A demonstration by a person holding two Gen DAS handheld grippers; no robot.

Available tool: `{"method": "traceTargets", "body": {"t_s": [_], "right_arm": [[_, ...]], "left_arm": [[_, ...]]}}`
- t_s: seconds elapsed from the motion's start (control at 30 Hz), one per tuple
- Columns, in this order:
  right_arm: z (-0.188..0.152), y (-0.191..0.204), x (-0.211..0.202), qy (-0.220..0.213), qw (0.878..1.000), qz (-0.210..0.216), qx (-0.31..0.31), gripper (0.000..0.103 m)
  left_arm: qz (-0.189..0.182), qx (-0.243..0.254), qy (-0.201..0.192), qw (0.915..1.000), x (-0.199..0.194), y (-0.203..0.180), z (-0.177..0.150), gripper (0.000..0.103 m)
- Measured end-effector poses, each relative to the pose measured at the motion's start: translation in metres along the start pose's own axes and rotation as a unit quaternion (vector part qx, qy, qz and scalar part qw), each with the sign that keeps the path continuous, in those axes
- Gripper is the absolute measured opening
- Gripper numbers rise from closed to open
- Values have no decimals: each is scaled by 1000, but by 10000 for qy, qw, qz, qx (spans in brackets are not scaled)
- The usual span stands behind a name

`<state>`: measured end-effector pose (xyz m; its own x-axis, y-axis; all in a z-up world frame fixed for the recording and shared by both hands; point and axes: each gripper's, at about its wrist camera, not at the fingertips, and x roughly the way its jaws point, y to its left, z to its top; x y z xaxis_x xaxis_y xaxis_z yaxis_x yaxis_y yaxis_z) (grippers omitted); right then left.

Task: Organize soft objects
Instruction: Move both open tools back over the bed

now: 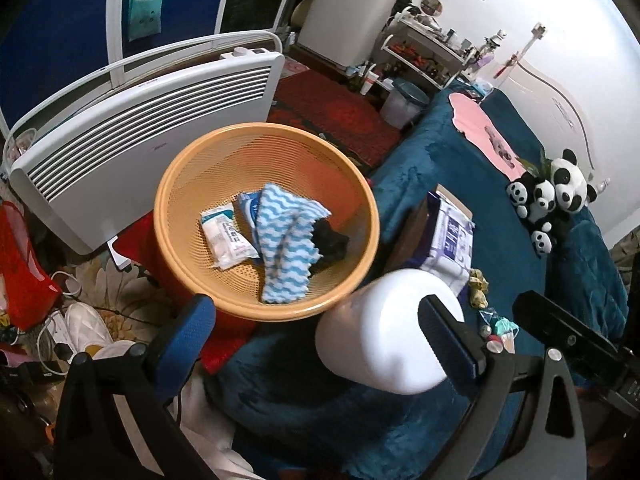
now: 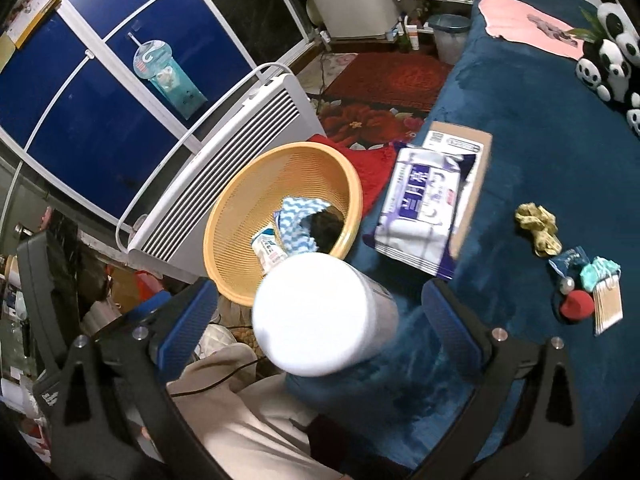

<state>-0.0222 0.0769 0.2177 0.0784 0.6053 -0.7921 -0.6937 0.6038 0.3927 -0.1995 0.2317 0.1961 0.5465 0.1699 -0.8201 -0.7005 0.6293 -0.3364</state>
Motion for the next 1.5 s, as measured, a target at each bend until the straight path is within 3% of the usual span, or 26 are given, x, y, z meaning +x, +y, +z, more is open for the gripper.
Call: {"method": "traceTargets", "body": {"t_s": [0.67,1.5], "right_arm": [[-20,-53,-34,-199,9992,43,338,103],[-54,-140,-86,-569,9933,-93,1002,103]], "left_arm": [[95,576,18,9983,-8,-64,-29,102],[58,1407,152,9899,-3,-155,-75,102]]}}
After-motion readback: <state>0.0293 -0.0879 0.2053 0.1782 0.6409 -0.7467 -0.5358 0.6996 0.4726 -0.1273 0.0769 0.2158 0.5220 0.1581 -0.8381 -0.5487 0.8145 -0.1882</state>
